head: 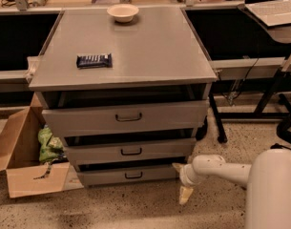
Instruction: Open bottom drawer
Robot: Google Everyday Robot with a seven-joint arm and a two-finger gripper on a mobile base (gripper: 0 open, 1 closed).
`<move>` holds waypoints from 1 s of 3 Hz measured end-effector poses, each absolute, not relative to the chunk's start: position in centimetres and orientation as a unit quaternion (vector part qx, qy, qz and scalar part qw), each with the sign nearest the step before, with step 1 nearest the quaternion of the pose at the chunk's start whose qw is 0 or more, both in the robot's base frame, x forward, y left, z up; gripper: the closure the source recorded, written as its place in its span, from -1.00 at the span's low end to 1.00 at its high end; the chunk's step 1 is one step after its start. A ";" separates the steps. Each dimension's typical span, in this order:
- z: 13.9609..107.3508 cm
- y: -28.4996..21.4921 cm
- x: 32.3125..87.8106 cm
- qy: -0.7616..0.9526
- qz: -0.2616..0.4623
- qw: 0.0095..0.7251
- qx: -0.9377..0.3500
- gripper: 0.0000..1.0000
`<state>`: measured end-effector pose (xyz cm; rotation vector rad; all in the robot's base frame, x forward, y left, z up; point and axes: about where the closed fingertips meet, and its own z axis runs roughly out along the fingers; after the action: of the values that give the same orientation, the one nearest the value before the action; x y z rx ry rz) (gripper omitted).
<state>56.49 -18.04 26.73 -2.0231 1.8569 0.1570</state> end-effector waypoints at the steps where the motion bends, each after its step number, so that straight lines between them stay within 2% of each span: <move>1: 26.7 -18.0 56.5 0.662 0.056 0.194 -0.722 -1.00; 3: 22.6 -16.2 58.7 0.631 0.043 0.181 -0.754 -1.00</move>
Offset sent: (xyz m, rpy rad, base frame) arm 0.0280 0.0229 -0.0489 -0.0909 -0.0228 0.1053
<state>58.66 -16.16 22.57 -2.1284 1.7813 0.1202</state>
